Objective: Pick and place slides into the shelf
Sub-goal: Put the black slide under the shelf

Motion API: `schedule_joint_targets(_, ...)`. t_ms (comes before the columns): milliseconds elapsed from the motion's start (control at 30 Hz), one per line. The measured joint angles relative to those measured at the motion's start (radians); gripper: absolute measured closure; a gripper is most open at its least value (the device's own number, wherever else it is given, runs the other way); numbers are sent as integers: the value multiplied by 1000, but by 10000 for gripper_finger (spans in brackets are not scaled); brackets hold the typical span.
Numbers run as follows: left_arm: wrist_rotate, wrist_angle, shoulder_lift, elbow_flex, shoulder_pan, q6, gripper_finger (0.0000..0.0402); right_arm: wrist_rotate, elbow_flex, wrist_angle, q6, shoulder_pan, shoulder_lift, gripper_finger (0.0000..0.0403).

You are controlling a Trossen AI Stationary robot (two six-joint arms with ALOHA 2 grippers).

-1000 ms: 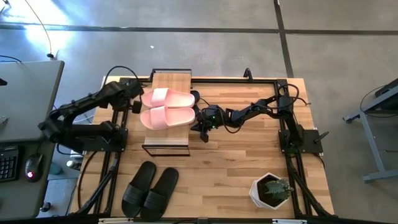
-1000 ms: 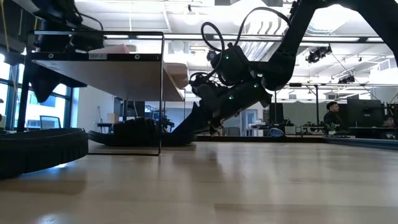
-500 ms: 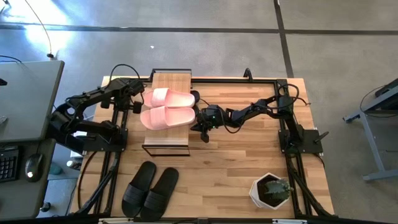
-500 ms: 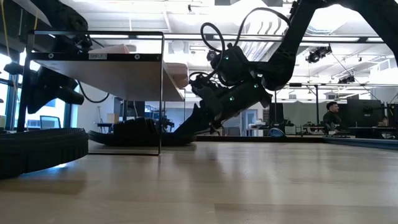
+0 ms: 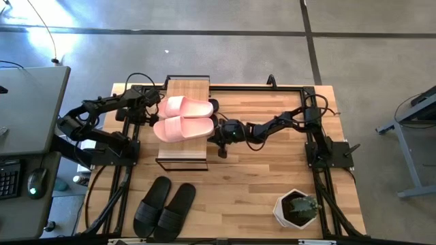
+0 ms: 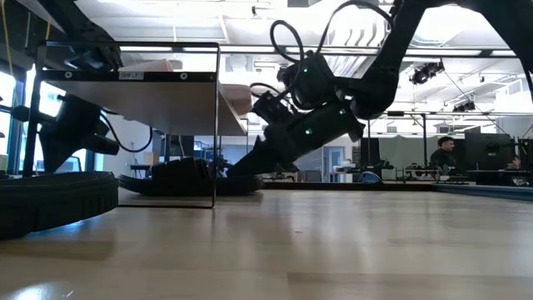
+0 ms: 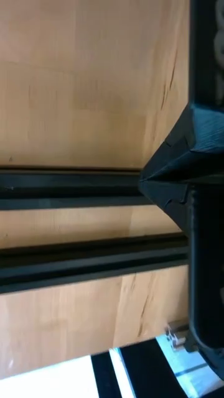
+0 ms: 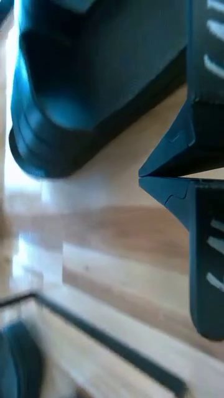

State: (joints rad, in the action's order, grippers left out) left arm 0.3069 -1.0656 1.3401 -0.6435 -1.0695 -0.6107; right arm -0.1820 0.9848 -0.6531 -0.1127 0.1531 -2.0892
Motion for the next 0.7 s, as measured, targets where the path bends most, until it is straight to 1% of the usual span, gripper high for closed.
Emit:
schedule_joint_targets(67,-2,11,0,6,0,2,401,69,0,2,19,-7,0,403)
schedule_joint_targets(200,-2,19,0,9,0,10,401,120,-10,48,43,-4,0,403)
schedule_joint_targets(333,-1,28,0,9,0,16,402,197,-43,36,103,4,0,403)
schedule_joint_targets(433,-1,38,0,9,-4,27,401,254,-70,-23,160,4,0,403)
schedule_joint_targets(567,2,45,0,9,-43,48,401,343,-100,-48,231,-4,0,403)
schedule_joint_targets(700,1,47,0,9,-93,74,401,403,-102,-62,270,-19,0,403)
